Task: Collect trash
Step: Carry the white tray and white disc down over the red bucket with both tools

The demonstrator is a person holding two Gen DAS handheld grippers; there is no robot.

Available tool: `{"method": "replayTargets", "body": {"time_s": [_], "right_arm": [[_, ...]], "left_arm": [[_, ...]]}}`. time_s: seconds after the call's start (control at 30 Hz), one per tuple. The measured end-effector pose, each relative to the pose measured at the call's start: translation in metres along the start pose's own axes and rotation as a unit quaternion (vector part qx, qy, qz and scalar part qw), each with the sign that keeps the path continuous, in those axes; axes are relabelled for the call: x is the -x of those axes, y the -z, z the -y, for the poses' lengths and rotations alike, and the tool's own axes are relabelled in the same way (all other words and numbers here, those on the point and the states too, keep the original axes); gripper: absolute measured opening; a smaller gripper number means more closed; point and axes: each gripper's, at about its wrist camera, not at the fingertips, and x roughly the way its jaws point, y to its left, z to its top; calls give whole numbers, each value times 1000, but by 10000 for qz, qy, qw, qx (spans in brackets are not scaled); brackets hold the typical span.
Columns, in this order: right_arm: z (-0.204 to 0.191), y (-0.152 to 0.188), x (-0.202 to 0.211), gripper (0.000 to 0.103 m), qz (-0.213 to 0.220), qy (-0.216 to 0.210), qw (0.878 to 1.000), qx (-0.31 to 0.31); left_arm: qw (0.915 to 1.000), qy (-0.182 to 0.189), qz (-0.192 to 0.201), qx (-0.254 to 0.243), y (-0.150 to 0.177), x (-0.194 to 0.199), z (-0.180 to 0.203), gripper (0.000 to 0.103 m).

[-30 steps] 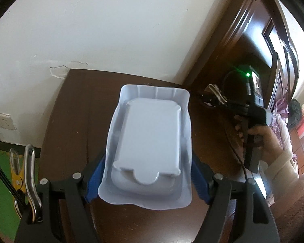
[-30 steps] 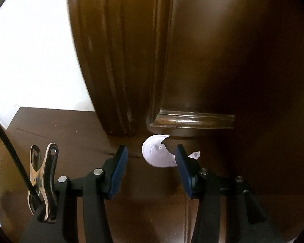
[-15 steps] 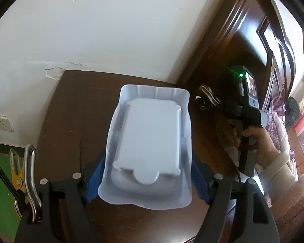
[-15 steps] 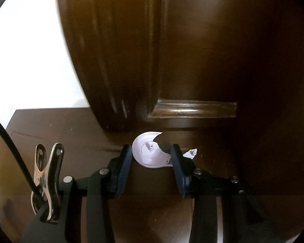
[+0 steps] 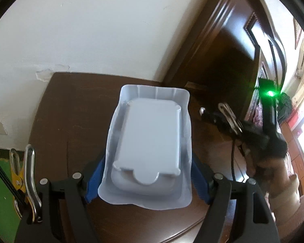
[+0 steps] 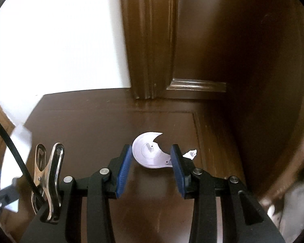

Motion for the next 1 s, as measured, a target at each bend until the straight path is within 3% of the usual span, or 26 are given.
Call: {"method": "replayTargets", "body": {"time_s": [0.27, 0.63, 1.0], "right_arm": [[-15, 37, 63, 40, 240, -93, 9997, 34], [6, 98, 143, 40, 649, 37, 9969, -440], [11, 170, 233, 40, 1089, 135, 9910, -761]], "left_arm": [[9997, 86, 37, -216, 8, 8, 16, 78], [9971, 346, 3, -675, 25, 30, 53, 78], [9923, 410, -115, -1163, 65, 74, 82, 78]]}}
